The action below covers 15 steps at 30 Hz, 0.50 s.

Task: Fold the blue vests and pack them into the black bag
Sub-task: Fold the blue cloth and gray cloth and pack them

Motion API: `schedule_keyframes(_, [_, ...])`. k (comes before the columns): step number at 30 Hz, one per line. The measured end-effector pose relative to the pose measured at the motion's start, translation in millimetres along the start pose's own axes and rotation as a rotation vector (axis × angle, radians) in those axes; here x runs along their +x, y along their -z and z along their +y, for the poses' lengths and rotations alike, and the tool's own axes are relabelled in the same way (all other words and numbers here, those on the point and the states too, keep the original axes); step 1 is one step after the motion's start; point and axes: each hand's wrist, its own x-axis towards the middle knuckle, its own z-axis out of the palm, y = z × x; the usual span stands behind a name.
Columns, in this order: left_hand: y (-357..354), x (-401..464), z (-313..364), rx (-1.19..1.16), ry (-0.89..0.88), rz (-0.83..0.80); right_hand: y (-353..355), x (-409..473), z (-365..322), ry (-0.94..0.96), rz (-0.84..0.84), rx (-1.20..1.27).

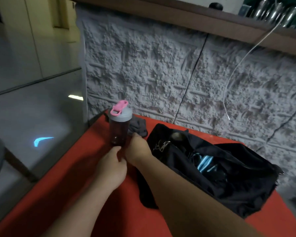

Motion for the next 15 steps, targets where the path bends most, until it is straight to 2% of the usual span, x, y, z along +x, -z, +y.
schedule_keyframes(5, [-1, 17, -2, -0.019, -0.013, -0.007, -11, 51, 19, -0.116, -0.076, -0.258])
schedule_keyframes(10, [1, 26, 0, -0.048, -0.017, 0.0, -29, 95, 32, -0.047, -0.219, -0.429])
schedule_keyframes(15, [-2, 25, 1, -0.086, -0.04, -0.017, -53, 120, 43, -0.041, -0.202, -0.525])
